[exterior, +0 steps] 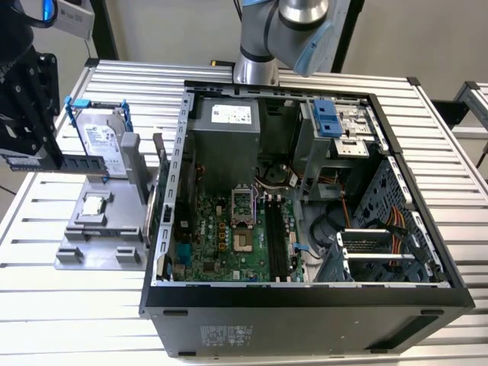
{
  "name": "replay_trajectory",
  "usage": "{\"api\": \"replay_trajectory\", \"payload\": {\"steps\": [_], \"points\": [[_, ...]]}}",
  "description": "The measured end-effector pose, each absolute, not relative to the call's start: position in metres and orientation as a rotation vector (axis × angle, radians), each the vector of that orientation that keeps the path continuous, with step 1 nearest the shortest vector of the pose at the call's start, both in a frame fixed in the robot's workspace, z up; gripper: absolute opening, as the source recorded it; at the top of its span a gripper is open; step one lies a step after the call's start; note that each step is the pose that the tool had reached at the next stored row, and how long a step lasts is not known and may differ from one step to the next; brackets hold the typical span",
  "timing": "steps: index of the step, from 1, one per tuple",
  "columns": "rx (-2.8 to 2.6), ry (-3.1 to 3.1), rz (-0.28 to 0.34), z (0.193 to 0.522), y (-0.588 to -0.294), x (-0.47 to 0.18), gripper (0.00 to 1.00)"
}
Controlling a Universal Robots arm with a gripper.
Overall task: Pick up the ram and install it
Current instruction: 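Pick up the ram and move it above insertion slot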
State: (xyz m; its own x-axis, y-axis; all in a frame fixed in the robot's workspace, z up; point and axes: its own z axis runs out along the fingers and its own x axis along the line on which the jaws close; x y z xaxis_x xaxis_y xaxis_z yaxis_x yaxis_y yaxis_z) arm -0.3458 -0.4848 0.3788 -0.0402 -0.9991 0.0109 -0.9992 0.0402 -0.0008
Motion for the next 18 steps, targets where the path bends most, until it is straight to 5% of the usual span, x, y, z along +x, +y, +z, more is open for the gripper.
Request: {"api": "replay_trajectory", "payload": {"steps": [18], "points": [[2.171, -2.260, 0.013, 0.3788, -0.4848, -0.3398, 0.00]]}}
